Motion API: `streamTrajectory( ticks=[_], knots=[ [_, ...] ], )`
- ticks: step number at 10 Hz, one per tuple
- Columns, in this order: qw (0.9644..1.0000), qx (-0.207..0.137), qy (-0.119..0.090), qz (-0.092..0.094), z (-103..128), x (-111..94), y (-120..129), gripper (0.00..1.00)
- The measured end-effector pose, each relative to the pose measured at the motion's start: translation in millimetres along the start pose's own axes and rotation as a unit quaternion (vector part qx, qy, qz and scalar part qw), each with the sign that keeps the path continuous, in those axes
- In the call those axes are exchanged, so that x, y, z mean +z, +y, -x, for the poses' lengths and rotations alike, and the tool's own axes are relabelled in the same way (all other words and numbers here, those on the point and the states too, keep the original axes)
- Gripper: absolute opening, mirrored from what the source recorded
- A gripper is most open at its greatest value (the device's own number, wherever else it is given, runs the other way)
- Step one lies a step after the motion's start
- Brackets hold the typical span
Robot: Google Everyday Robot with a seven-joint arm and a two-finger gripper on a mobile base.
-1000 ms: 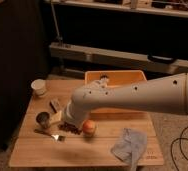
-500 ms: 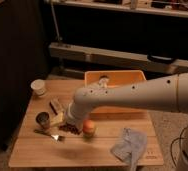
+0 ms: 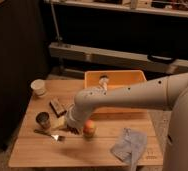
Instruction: Place fork in metal cup
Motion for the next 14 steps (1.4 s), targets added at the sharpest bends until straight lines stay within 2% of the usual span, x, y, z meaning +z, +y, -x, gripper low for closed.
streamTrajectory(
  ticks=[2,7,14],
  knots=[
    [0.9999,-0.004,0.012,0.001,-3,8,2,0.57],
    [0.9993,-0.014,0.034,-0.010,-8,25,8,0.57],
    [0.9993,-0.016,0.032,-0.006,-9,20,7,0.57]
  ],
)
